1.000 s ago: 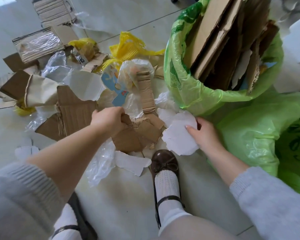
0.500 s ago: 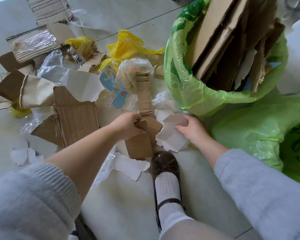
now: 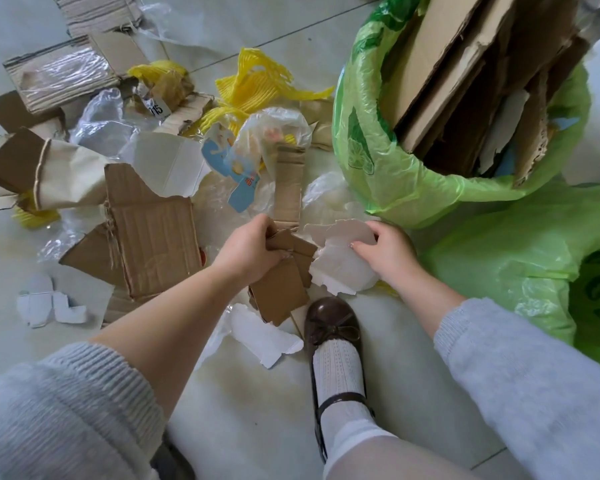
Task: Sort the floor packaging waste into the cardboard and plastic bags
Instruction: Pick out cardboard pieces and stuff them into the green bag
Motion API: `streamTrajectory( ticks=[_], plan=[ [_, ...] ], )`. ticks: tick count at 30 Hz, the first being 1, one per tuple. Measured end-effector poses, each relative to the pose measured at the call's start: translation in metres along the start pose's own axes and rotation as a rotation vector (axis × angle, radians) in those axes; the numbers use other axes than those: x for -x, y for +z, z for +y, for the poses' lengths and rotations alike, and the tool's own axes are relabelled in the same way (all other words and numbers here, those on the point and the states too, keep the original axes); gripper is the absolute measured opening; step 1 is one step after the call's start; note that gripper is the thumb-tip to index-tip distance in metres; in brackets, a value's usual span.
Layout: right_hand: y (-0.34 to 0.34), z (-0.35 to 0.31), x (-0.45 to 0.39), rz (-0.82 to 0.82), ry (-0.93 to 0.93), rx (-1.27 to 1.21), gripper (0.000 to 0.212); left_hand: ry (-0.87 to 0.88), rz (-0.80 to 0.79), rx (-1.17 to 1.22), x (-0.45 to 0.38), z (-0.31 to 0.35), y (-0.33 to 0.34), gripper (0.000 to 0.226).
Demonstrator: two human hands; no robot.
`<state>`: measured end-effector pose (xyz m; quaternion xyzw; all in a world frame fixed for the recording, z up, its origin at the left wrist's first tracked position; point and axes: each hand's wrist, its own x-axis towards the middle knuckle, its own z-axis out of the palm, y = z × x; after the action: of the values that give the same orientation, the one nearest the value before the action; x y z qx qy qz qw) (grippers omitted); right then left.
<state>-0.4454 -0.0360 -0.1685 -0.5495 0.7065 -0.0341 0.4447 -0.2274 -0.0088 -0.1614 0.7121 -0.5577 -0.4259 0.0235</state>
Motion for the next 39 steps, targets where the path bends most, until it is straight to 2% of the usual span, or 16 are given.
streamTrajectory(
  ticks=[6, 10, 13, 15, 17, 19, 22, 29, 35, 39],
  plan=[
    [-0.014, -0.001, 0.014, 0.021, 0.007, -0.230, 0.020, -0.138, 0.075, 0.253, 0.015, -0.010, -0.040, 0.047],
    [-0.014, -0.030, 0.032, 0.053, -0.055, -0.453, 0.016, -0.166, 0.128, 0.409, 0.031, -0.021, -0.072, 0.020],
    [0.003, -0.062, 0.026, 0.033, 0.022, -0.606, 0.006, -0.250, 0.197, 0.609, 0.045, -0.041, -0.091, 0.018],
    [0.018, -0.084, 0.013, 0.025, 0.086, -0.676, 0.013, -0.312, 0.249, 0.694, 0.054, -0.060, -0.100, 0.015],
    [0.032, -0.101, -0.003, 0.023, 0.116, -0.692, 0.009, -0.358, 0.296, 0.749, 0.061, -0.080, -0.103, 0.015],
    [0.045, -0.111, -0.018, 0.036, 0.137, -0.660, 0.007, -0.394, 0.373, 0.736, 0.065, -0.097, -0.102, 0.012],
    [0.057, -0.116, -0.035, 0.118, 0.148, -0.503, 0.021, -0.429, 0.486, 0.650, 0.067, -0.112, -0.095, 0.011],
    [0.066, -0.120, -0.050, 0.132, 0.144, -0.331, 0.022, -0.416, 0.546, 0.488, 0.060, -0.112, -0.085, 0.013],
    [0.068, -0.124, -0.039, 0.165, 0.091, -0.327, 0.015, -0.404, 0.515, 0.478, 0.059, -0.114, -0.084, 0.017],
    [0.064, -0.129, -0.020, 0.251, 0.052, -0.477, 0.024, -0.404, 0.517, 0.487, 0.062, -0.118, -0.087, 0.017]
  ],
)
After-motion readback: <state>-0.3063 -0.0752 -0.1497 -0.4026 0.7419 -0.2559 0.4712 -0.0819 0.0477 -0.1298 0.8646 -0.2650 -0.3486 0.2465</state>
